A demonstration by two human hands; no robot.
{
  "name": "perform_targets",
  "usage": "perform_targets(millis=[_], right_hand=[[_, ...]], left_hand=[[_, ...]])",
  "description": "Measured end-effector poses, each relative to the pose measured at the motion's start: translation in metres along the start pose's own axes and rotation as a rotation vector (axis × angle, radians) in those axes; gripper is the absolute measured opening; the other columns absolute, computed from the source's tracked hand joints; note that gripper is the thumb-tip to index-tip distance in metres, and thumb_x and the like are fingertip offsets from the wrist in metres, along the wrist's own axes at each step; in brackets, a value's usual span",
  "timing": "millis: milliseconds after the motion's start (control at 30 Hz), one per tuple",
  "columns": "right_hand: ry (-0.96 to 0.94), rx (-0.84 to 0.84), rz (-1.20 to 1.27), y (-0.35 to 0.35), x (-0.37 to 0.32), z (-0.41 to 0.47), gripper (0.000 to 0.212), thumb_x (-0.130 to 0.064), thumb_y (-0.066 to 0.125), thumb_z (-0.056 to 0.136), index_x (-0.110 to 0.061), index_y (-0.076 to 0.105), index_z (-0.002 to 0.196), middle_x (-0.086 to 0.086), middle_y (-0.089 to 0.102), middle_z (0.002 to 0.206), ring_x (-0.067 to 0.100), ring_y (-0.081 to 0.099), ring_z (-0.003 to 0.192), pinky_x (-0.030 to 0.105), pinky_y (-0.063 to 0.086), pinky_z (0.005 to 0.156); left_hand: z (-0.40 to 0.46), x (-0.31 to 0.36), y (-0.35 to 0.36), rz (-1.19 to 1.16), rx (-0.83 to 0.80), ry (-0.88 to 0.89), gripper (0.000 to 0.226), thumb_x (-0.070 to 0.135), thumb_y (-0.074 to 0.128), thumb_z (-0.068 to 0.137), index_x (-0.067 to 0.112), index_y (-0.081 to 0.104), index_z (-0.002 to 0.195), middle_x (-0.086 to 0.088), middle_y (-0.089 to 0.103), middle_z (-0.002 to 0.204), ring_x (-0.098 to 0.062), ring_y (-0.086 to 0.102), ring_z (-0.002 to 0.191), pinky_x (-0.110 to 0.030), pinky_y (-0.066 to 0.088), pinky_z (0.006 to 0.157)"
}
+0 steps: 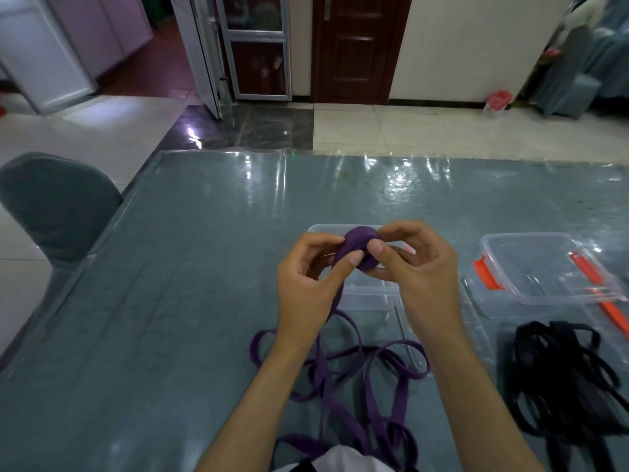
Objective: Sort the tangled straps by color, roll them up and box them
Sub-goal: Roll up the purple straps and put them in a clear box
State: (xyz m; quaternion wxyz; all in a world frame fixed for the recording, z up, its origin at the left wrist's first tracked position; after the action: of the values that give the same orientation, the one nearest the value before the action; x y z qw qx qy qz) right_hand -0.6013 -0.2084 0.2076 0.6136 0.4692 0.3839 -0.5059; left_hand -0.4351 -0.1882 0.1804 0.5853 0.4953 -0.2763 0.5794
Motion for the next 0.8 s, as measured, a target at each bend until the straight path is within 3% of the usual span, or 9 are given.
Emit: perform_targets(millis=[67, 200, 333, 500, 600, 733, 800], right_hand=[[-0.007, 0.031, 0.029, 0.004, 0.003, -0.003, 0.017, -0.018, 0.078, 0.089, -0.011, 0.072, 0.104, 0.01, 0.076, 0.107, 0.03, 0.078, 0.1, 0.04, 0.066, 0.076], [0.04, -0.001, 0.01, 0.0, 0.007, -0.002, 0.018, -0.016, 0.08, 0.084, -0.006, 0.067, 0.092, 0.016, 0.077, 0.109, 0.036, 0.076, 0.107, 0.048, 0.063, 0.088], [0.021, -0.002, 0.001, -0.005, 0.004, -0.001, 0.017, -0.008, 0.082, 0.083, -0.008, 0.07, 0.095, 0.016, 0.077, 0.102, 0.032, 0.078, 0.1, 0.042, 0.066, 0.08], [0.042, -0.012, 0.022, -0.001, 0.011, -0.004, 0.014, -0.01, 0.08, 0.083, -0.007, 0.068, 0.089, 0.015, 0.076, 0.108, 0.034, 0.076, 0.105, 0.046, 0.066, 0.084], [0.043, -0.079, -0.025, -0.006, 0.004, 0.002, 0.019, -0.011, 0.085, 0.08, -0.011, 0.066, 0.082, 0.014, 0.077, 0.102, 0.035, 0.078, 0.098, 0.043, 0.066, 0.077], [-0.062, -0.081, -0.031, -0.007, -0.008, 0.005, 0.023, -0.014, 0.087, 0.084, -0.028, 0.076, 0.099, 0.004, 0.077, 0.101, 0.029, 0.077, 0.101, 0.035, 0.065, 0.076], [-0.053, -0.068, 0.011, -0.006, -0.002, 0.002, 0.02, -0.012, 0.084, 0.087, -0.025, 0.076, 0.1, 0.006, 0.076, 0.105, 0.029, 0.076, 0.104, 0.036, 0.065, 0.078]], left_hand=[[0.0, 0.001, 0.003, -0.04, -0.005, 0.014, 0.028, 0.02, 0.085, 0.09, 0.031, 0.075, 0.114, -0.006, 0.078, 0.114, -0.027, 0.076, 0.108, -0.029, 0.06, 0.091], [0.006, 0.004, -0.001, -0.005, -0.058, 0.044, 0.027, 0.02, 0.082, 0.091, 0.035, 0.079, 0.113, -0.001, 0.078, 0.115, -0.025, 0.074, 0.11, -0.026, 0.058, 0.094], [0.005, 0.005, 0.001, 0.081, -0.1, 0.077, 0.026, 0.026, 0.078, 0.094, 0.029, 0.078, 0.121, 0.005, 0.075, 0.119, -0.019, 0.072, 0.111, -0.022, 0.055, 0.094], [0.011, 0.004, -0.003, 0.128, -0.182, -0.007, 0.039, 0.016, 0.077, 0.095, 0.041, 0.076, 0.125, 0.011, 0.066, 0.113, -0.004, 0.064, 0.096, -0.016, 0.051, 0.089], [0.014, 0.009, -0.003, 0.075, -0.183, 0.005, 0.036, 0.013, 0.085, 0.087, 0.036, 0.08, 0.114, 0.004, 0.076, 0.11, -0.015, 0.074, 0.103, -0.022, 0.056, 0.091], [0.014, 0.011, 0.002, -0.05, -0.144, -0.045, 0.029, 0.014, 0.087, 0.08, 0.028, 0.082, 0.105, -0.002, 0.078, 0.11, -0.019, 0.076, 0.106, -0.025, 0.059, 0.091], [0.021, 0.012, 0.0, -0.047, -0.205, -0.087, 0.03, 0.016, 0.089, 0.077, 0.022, 0.083, 0.105, -0.005, 0.078, 0.109, -0.023, 0.076, 0.106, -0.03, 0.06, 0.092]])
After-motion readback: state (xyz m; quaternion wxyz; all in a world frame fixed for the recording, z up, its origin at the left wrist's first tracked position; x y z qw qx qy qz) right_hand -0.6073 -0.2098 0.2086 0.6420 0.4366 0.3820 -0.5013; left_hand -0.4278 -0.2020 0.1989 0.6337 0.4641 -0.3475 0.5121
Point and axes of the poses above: each hand's wrist, its own z-axis towards the middle knuckle, its own y-axis out of the palm, x = y × z, the point moved 6 cm from there along z, towards the middle knuckle
